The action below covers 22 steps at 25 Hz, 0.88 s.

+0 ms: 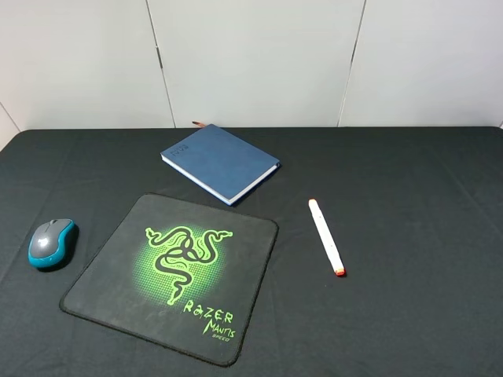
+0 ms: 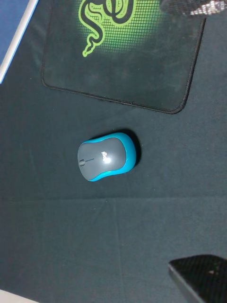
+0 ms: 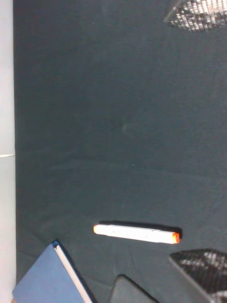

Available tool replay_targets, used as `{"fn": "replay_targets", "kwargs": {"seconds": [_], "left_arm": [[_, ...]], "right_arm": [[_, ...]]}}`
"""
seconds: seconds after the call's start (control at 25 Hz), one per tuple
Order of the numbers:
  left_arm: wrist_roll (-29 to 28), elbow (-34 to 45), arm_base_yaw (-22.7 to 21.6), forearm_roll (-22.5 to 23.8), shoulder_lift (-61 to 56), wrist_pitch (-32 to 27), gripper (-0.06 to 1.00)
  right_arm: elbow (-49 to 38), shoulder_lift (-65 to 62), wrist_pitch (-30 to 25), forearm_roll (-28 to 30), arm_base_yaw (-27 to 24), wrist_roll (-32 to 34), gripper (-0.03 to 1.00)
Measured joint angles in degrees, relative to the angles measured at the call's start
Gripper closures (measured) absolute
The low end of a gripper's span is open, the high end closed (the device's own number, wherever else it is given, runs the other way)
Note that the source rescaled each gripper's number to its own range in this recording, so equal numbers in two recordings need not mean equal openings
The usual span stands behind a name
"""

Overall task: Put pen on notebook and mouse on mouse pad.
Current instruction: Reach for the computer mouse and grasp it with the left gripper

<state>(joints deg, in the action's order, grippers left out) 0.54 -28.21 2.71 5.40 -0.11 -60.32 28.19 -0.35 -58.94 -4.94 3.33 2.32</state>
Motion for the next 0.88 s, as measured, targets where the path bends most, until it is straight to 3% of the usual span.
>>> {"fn": "replay_targets", "kwargs": {"seconds": [0.36, 0.68, 0.88], "left_arm": [[0.00, -2.38, 0.00, 0.25, 1.33, -0.95, -0.06], [-0.54, -12.10, 0.00, 0.31, 15.48, -4.52, -0.06], [-0.84, -21.22, 0.00, 0.31, 31.00, -5.98, -0.06]], "right_arm": [[0.00, 0.00, 0.00, 0.00, 0.00, 0.00, -0.03], [0.00, 0.00, 0.05, 0.00, 0.00, 0.00, -0.03], [0.00, 0.00, 0.10, 0.00, 0.00, 0.00, -0.03]]}}
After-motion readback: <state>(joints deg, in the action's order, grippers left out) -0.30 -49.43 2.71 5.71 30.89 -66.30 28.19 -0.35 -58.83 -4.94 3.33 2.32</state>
